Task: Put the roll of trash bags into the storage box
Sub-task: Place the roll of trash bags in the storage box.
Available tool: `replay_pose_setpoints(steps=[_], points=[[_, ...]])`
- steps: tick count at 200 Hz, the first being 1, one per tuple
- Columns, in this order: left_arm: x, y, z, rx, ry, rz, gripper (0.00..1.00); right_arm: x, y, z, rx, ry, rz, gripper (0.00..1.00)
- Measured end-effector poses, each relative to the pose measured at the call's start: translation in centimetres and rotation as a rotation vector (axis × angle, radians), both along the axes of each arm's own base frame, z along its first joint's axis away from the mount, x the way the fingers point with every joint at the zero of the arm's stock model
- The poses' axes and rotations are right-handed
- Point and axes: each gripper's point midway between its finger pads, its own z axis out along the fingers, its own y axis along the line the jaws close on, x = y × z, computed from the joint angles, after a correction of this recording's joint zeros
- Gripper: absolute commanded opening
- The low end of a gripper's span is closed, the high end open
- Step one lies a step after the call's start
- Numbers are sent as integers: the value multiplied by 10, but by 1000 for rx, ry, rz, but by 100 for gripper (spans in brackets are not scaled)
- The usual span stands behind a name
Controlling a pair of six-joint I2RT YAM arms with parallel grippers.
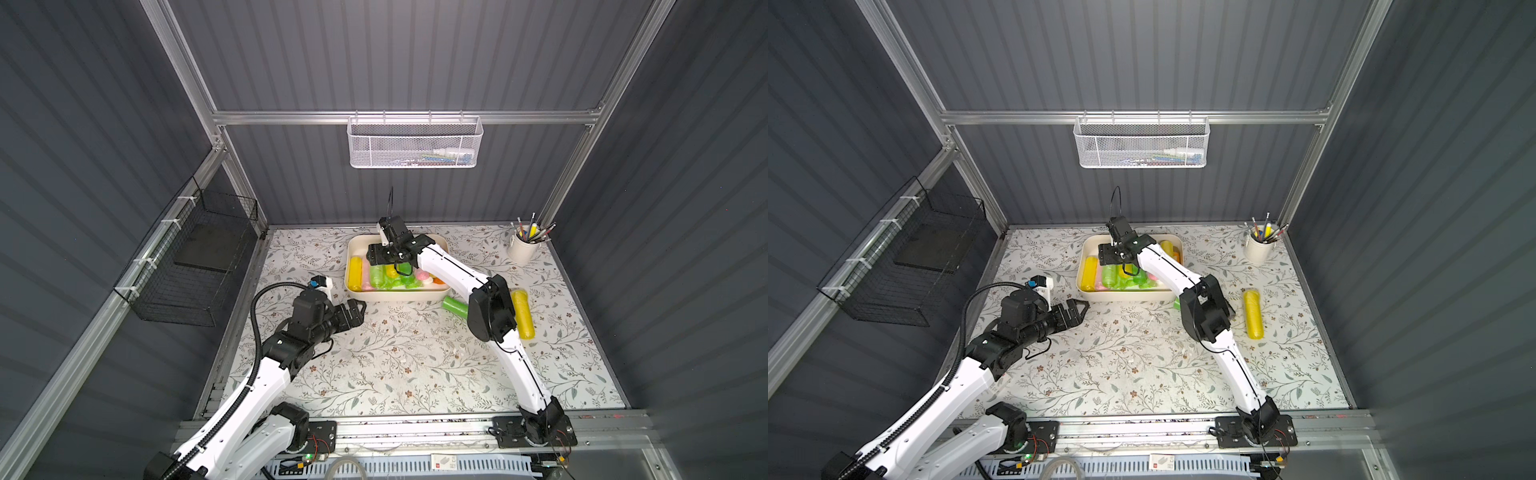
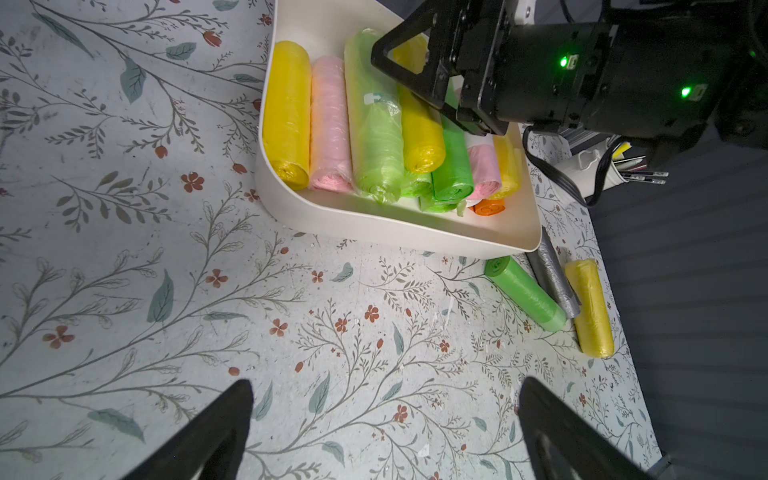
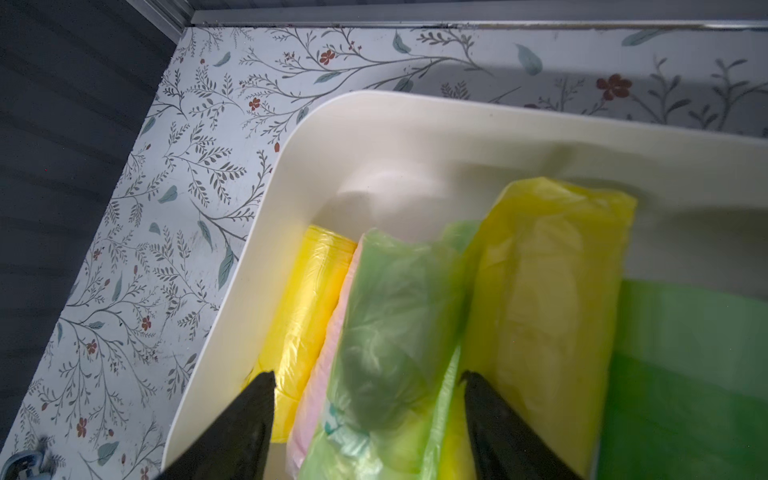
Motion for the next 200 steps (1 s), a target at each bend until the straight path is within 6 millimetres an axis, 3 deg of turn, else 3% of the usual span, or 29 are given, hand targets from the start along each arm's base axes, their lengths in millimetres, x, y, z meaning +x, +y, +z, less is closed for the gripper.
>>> replay_pose_setpoints(steps=[29,55,86,114,141,178,200], points=[[-1,0,2,-1,-3,1,100,-4,-9,25,14,-24,-14,93],[0,1,9,-1,-5,3,100,-14,-16,79,83,-69,-24,99],[1,3,21,2,-17,15,100,-46,-36,152,191,-144,-26,99],[1,9,27,26,-3,44,100,-80,-63,188,255,-189,-44,99],[2,11,29,45,20,53,100,-110,-92,191,266,-195,-77,99],[6,6,20,48,82,49,100,-156,-127,158,220,-133,-104,99],[6,-1,12,15,113,45,100,-185,-147,150,200,-116,-115,99]])
